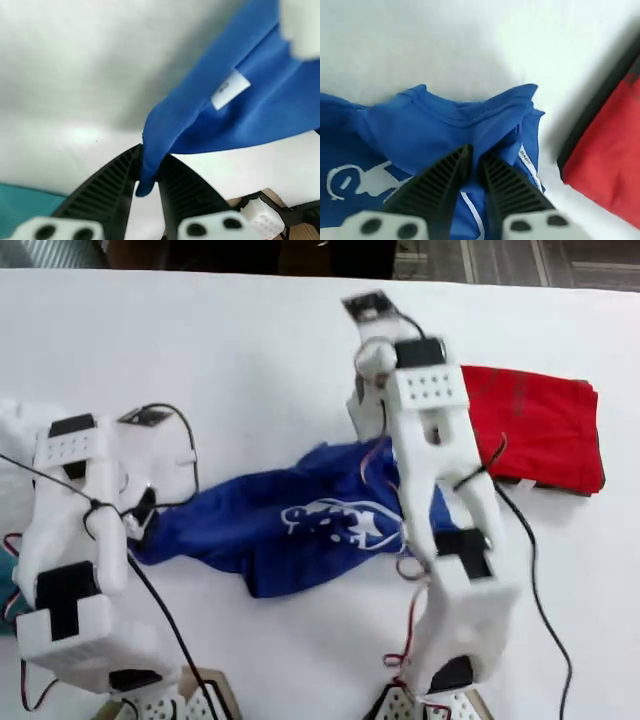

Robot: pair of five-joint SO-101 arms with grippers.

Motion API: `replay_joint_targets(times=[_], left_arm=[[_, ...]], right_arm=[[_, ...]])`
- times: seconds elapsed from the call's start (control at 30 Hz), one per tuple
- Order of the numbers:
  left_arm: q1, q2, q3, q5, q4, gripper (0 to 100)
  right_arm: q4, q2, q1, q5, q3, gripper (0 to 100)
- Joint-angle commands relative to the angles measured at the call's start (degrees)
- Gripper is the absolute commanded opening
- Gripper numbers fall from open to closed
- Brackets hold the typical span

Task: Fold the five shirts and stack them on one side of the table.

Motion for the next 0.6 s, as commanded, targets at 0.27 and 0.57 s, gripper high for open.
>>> replay_joint_targets(times=[0.27,0.57], left_arm=[[5.80,-0.18,-1.80,-0.53,0.97,3],[5.98,-0.18,-1.01,-0.53,1.49,3]], right_arm=[[-32.66,-18.59,-1.27,1.05,46.07,2.0],[-32.57,-15.96,-1.27,1.32,45.89,2.1]])
